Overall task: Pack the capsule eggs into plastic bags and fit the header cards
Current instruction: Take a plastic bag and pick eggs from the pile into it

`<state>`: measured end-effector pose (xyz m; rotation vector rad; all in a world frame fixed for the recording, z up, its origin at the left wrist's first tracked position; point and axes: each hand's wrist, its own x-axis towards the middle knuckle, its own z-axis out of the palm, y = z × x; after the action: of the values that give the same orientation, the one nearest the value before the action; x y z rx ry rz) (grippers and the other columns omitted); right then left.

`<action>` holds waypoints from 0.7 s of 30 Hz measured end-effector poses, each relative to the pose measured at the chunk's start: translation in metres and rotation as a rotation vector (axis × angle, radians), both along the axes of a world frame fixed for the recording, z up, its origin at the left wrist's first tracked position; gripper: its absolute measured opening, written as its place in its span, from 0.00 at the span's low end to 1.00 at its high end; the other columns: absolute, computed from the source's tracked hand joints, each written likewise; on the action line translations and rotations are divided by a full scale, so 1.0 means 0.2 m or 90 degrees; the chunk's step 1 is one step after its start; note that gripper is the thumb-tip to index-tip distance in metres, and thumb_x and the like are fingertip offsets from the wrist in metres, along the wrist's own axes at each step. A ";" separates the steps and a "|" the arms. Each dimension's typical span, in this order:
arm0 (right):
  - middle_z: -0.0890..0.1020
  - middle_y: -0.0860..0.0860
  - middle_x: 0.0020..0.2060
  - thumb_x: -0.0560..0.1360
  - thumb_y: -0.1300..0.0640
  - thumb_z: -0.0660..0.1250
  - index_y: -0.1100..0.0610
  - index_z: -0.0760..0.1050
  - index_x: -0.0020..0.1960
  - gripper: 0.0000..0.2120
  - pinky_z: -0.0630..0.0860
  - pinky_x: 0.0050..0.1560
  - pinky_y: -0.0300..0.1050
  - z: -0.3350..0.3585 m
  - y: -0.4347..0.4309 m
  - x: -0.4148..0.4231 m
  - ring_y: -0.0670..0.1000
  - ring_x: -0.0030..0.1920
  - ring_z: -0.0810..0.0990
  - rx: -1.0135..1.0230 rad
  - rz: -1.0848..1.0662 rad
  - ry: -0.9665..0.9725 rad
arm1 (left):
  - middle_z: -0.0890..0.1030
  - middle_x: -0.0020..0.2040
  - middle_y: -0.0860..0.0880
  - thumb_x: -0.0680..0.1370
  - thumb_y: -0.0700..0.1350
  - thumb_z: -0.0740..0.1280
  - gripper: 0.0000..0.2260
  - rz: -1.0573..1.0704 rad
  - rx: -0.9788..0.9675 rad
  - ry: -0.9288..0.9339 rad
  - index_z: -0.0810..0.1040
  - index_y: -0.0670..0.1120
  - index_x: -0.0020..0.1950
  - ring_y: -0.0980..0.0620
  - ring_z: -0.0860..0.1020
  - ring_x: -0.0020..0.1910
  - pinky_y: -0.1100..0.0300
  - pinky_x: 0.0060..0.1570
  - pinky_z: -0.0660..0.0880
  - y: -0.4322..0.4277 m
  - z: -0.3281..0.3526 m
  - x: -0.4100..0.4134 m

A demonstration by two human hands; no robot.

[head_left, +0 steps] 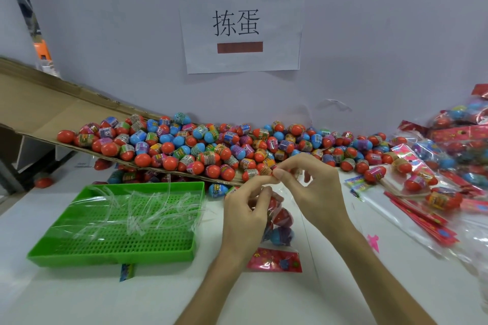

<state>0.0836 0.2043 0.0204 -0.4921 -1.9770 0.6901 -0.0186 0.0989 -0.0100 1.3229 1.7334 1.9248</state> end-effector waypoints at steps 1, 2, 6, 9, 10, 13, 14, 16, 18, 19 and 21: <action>0.84 0.44 0.40 0.75 0.60 0.75 0.55 0.85 0.45 0.01 0.70 0.45 0.28 0.00 0.00 0.00 0.41 0.46 0.79 -0.009 -0.001 -0.002 | 0.86 0.46 0.58 0.81 0.40 0.65 0.14 0.001 -0.001 0.001 0.83 0.59 0.54 0.54 0.87 0.45 0.61 0.47 0.82 0.00 0.00 0.00; 0.84 0.44 0.40 0.75 0.60 0.75 0.55 0.85 0.45 0.01 0.70 0.45 0.27 0.00 -0.01 -0.01 0.41 0.46 0.79 -0.017 -0.005 -0.003 | 0.86 0.46 0.58 0.81 0.39 0.65 0.14 0.002 -0.001 0.001 0.83 0.59 0.54 0.55 0.86 0.45 0.61 0.47 0.82 0.00 0.00 0.00; 0.82 0.43 0.39 0.75 0.61 0.74 0.53 0.83 0.46 0.04 0.74 0.40 0.30 0.01 0.01 0.00 0.42 0.42 0.80 -0.041 -0.055 0.030 | 0.86 0.45 0.56 0.83 0.36 0.65 0.13 0.010 -0.020 -0.016 0.84 0.53 0.53 0.54 0.87 0.44 0.55 0.46 0.84 0.00 -0.02 -0.02; 0.83 0.43 0.39 0.77 0.59 0.73 0.52 0.82 0.49 0.03 0.80 0.40 0.38 0.02 0.06 0.04 0.44 0.39 0.83 -0.109 -0.145 0.082 | 0.86 0.43 0.52 0.83 0.35 0.65 0.11 0.031 -0.043 -0.069 0.84 0.49 0.51 0.53 0.87 0.45 0.56 0.47 0.83 0.00 -0.04 -0.05; 0.84 0.45 0.39 0.78 0.58 0.72 0.52 0.82 0.50 0.02 0.82 0.40 0.41 0.03 0.07 0.05 0.47 0.38 0.84 -0.152 -0.169 0.096 | 0.87 0.43 0.51 0.83 0.35 0.65 0.11 0.034 -0.053 -0.092 0.84 0.49 0.51 0.53 0.87 0.45 0.55 0.49 0.83 0.01 -0.04 -0.05; 0.87 0.47 0.40 0.80 0.56 0.70 0.52 0.83 0.52 0.03 0.82 0.34 0.41 0.04 0.11 0.08 0.49 0.36 0.87 -0.337 -0.183 0.148 | 0.87 0.45 0.49 0.83 0.35 0.65 0.11 0.050 -0.080 -0.138 0.83 0.49 0.50 0.52 0.87 0.46 0.48 0.52 0.83 0.02 -0.06 -0.07; 0.87 0.48 0.41 0.80 0.56 0.69 0.53 0.83 0.53 0.05 0.82 0.35 0.41 0.05 0.14 0.09 0.49 0.38 0.87 -0.410 -0.181 0.169 | 0.87 0.45 0.49 0.83 0.35 0.65 0.11 0.058 -0.087 -0.147 0.84 0.49 0.50 0.52 0.87 0.46 0.48 0.53 0.83 0.02 -0.06 -0.07; 0.88 0.52 0.46 0.81 0.56 0.69 0.57 0.82 0.57 0.08 0.83 0.41 0.44 0.06 0.18 0.13 0.52 0.44 0.88 -0.540 -0.158 0.252 | 0.87 0.45 0.50 0.83 0.35 0.65 0.11 0.069 -0.096 -0.167 0.84 0.47 0.49 0.54 0.87 0.45 0.53 0.51 0.83 0.03 -0.08 -0.09; 0.87 0.56 0.48 0.80 0.57 0.70 0.60 0.81 0.57 0.09 0.84 0.47 0.47 0.08 0.20 0.16 0.54 0.49 0.88 -0.607 -0.136 0.358 | 0.88 0.44 0.51 0.83 0.36 0.65 0.10 0.082 -0.107 -0.180 0.84 0.47 0.50 0.55 0.87 0.43 0.56 0.50 0.83 0.03 -0.09 -0.10; 0.87 0.56 0.48 0.80 0.58 0.70 0.61 0.80 0.56 0.08 0.84 0.51 0.47 0.11 0.21 0.16 0.54 0.51 0.87 -0.610 -0.138 0.401 | 0.88 0.43 0.50 0.83 0.36 0.65 0.09 0.087 -0.115 -0.184 0.84 0.47 0.50 0.54 0.87 0.43 0.55 0.50 0.83 0.03 -0.09 -0.10; 0.87 0.56 0.48 0.80 0.58 0.71 0.58 0.80 0.52 0.04 0.83 0.56 0.47 0.16 0.20 0.13 0.53 0.52 0.87 -0.565 -0.151 0.449 | 0.87 0.43 0.50 0.83 0.37 0.66 0.10 0.097 -0.129 -0.188 0.84 0.48 0.50 0.53 0.87 0.44 0.53 0.51 0.83 0.03 -0.10 -0.11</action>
<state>0.1091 0.2434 0.0528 -0.8395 -0.8695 1.3580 -0.0398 0.1051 -0.0299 0.8123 1.8601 1.8487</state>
